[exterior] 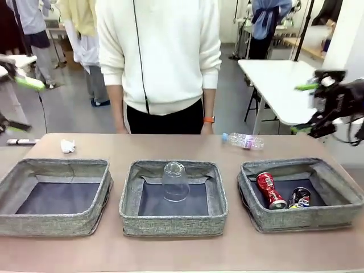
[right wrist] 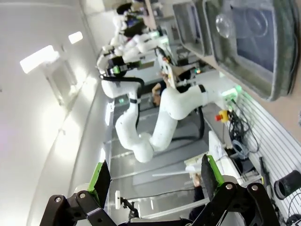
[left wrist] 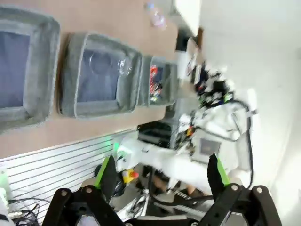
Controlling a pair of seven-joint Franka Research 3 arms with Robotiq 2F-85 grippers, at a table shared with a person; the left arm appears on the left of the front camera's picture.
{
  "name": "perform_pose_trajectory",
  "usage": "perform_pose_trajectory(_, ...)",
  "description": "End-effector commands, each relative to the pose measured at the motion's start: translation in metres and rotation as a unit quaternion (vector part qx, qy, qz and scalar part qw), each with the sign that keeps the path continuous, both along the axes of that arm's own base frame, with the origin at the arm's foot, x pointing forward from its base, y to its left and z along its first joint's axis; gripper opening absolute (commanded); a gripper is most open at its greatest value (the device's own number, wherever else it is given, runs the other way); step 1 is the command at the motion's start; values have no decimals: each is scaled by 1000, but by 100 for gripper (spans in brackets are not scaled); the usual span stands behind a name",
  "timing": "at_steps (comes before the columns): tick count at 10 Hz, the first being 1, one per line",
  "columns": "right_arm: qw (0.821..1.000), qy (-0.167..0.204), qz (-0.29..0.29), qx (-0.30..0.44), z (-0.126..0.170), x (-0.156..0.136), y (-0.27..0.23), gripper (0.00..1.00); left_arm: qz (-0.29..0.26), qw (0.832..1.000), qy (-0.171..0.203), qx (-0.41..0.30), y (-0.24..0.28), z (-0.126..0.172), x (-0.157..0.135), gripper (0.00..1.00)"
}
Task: Sort the waste into the appropriate baskets.
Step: Place the picked waste into the Fabric basket indicated by the person, then pick up the waste item pointed out by the person.
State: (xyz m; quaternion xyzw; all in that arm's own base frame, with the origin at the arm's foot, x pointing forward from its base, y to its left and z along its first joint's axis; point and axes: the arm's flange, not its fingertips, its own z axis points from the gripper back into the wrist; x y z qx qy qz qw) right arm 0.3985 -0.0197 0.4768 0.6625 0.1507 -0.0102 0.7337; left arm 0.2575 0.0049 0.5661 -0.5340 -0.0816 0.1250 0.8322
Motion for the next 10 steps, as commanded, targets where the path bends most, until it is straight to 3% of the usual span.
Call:
perform_pose_trajectory(1, 999, -22, -32, 24, 7, -4, -26, 100, 79, 993, -32, -79, 0, -99, -66, 100)
perform_pose_trajectory(2, 998, -25, -43, 30, 8, -3, -33, 100, 141, 981, -65, -113, 5, -122, -74, 100)
perform_pose_trajectory(3, 1000, -3, -20, 6, 3, -3, -19, 100, 39, 999, -5, -33, 25, 2, 0, 100)
perform_pose_trajectory(10, 1000, -3, -20, 6, 3, -3, -19, 100, 39, 999, -5, -33, 25, 2, 0, 100)
